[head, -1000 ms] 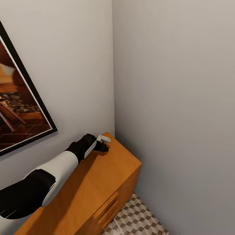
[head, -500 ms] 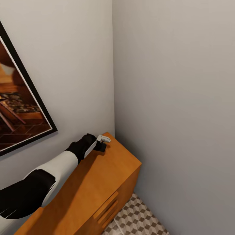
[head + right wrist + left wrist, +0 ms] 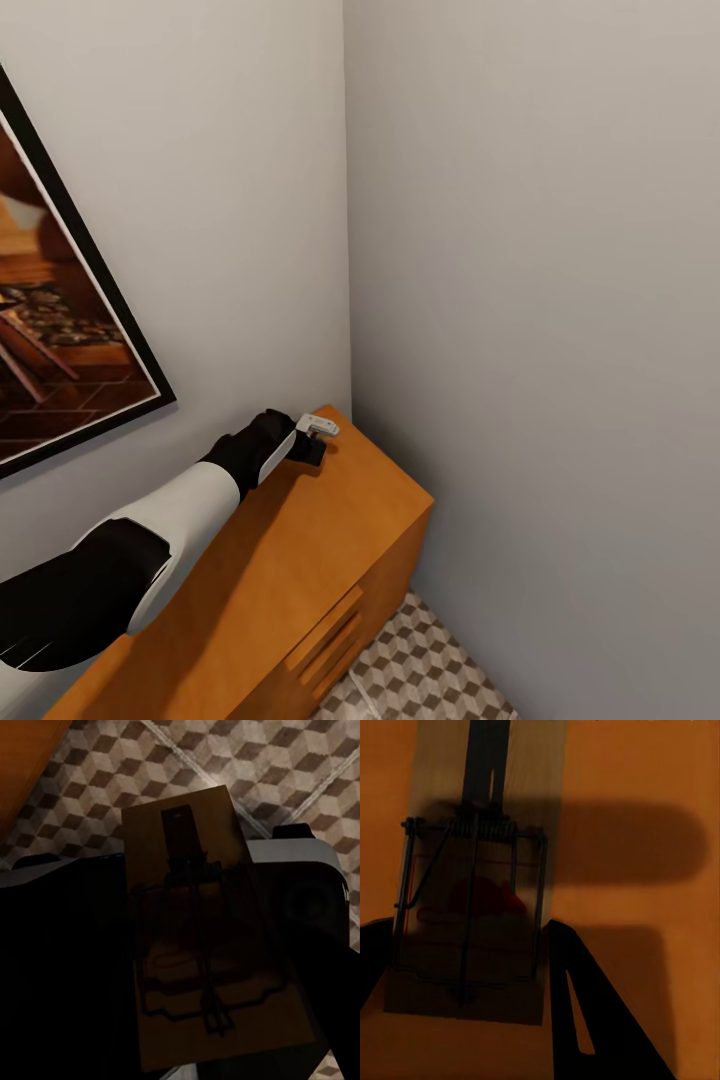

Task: Take the four mousetraps from the cabinet in the bathroom and place them on the bathroom floor. Make sure all four end up on the same floor surface, and ensure that at least two of them are either under or directly next to the same bathroom sink.

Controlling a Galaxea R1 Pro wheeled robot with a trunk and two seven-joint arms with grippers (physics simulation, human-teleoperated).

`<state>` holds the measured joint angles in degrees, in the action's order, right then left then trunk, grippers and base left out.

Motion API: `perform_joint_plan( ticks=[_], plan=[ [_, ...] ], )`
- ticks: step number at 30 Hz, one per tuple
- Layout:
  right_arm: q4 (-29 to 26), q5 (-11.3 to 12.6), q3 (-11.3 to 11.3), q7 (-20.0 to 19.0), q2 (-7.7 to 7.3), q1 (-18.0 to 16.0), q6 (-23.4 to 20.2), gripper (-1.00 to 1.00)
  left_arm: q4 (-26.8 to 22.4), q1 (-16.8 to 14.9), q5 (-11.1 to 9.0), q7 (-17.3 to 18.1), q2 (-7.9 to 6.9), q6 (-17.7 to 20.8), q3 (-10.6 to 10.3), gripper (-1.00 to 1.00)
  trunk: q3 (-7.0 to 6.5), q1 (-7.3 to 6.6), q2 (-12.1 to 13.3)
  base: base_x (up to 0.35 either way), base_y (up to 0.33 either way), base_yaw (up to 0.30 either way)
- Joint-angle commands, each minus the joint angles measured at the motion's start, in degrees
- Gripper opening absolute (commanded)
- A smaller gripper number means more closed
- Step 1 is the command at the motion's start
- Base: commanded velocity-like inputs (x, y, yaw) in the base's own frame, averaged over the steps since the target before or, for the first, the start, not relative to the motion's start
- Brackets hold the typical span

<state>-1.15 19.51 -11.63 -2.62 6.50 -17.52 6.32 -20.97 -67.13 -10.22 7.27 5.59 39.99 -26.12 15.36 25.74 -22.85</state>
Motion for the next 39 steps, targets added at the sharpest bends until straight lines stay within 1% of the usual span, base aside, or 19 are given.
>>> perform_joint_plan(
  ticks=[1,11,13,16,21,35,39],
  plan=[
    [0.15,0.6,-0.41,-0.2,0.0,-0.06,0.27,-1.0,0.46,-0.02,-1.73,0.11,-0.05,0.31,-0.34,-1.0,0.12,0.05,-0.07,0.0,0.0,0.0],
    [0.13,0.59,-0.41,-0.2,0.0,-0.06,0.27,-1.0,-0.47,-0.02,-1.73,0.1,0.07,0.39,-0.24,-1.0,0.12,0.05,-0.07,0.0,0.0,0.0],
    [0.11,0.6,-0.41,-0.2,0.0,-0.06,0.27,-1.0,-1.03,-0.02,-1.73,0.06,0.1,0.43,-0.24,-1.0,0.12,0.05,-0.07,0.0,0.0,0.0],
    [0.1,0.6,-0.41,-0.2,0.0,-0.06,0.27,-1.0,-3.13,-0.02,-1.73,-0.02,0.12,0.62,-0.24,-1.0,0.12,0.05,-0.07,0.0,0.0,0.0],
    [0.1,0.61,-0.41,-0.2,0.0,-0.06,0.27,-1.0,-4.62,-0.02,-1.73,-0.11,0.13,0.75,-0.17,-1.0,0.12,0.05,-0.07,0.0,0.0,0.0],
    [0.1,0.57,-0.41,-0.2,0.0,-0.05,0.27,-1.0,-4.91,-0.02,-1.73,-0.15,0.13,0.79,-0.13,-1.0,0.12,0.05,-0.07,-0.003,0.0,0.0],
    [0.1,0.59,-0.41,-0.2,0.0,-0.04,0.27,-1.0,-4.88,-0.02,-1.74,-0.15,0.09,0.79,-0.23,-1.0,0.12,0.05,-0.07,-0.21,0.0,0.0]
  ],
)
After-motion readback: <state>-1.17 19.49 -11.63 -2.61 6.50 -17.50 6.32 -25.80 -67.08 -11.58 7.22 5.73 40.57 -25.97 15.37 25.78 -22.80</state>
